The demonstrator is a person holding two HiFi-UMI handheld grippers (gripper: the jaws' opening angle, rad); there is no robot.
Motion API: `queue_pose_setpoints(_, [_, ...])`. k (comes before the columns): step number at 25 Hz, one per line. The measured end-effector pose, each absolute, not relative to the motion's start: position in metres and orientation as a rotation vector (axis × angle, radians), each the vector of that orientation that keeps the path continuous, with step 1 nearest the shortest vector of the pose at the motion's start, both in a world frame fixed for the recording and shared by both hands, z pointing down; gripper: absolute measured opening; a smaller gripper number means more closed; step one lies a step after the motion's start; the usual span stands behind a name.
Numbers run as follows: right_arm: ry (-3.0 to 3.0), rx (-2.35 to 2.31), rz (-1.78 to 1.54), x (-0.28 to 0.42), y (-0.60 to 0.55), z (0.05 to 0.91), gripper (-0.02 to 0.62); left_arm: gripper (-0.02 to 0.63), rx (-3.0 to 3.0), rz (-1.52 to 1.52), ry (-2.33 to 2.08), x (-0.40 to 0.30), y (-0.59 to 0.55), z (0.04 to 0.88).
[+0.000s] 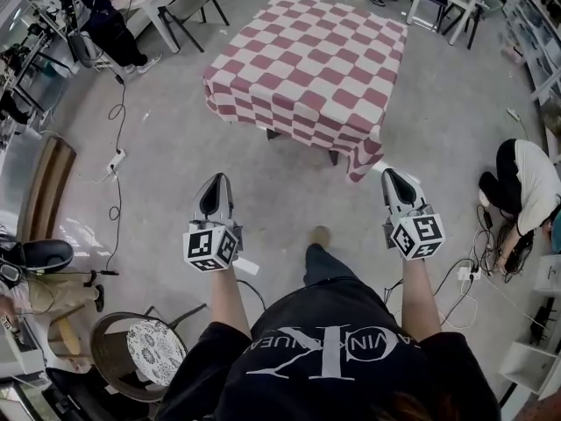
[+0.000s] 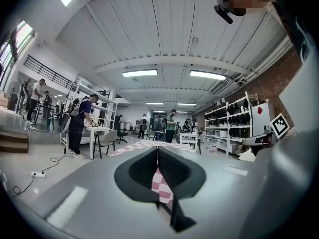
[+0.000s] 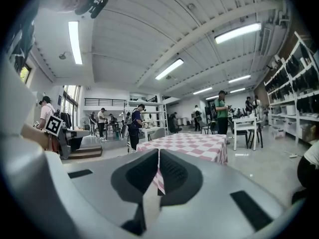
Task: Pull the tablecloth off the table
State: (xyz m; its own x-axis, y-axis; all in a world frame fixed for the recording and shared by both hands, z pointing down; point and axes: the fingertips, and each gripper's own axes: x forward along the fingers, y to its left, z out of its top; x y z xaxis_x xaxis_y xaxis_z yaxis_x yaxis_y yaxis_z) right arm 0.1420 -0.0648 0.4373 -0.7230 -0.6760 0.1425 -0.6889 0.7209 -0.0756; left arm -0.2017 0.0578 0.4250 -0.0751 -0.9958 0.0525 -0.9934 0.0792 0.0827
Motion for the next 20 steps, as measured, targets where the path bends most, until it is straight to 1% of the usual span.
queue_pose_setpoints(20, [-2.792,1.111,0.342,0.078,-0.232,0.467,0.014,0.012,2.082,0.002,-2.206,-0.265,-0.129,0.431])
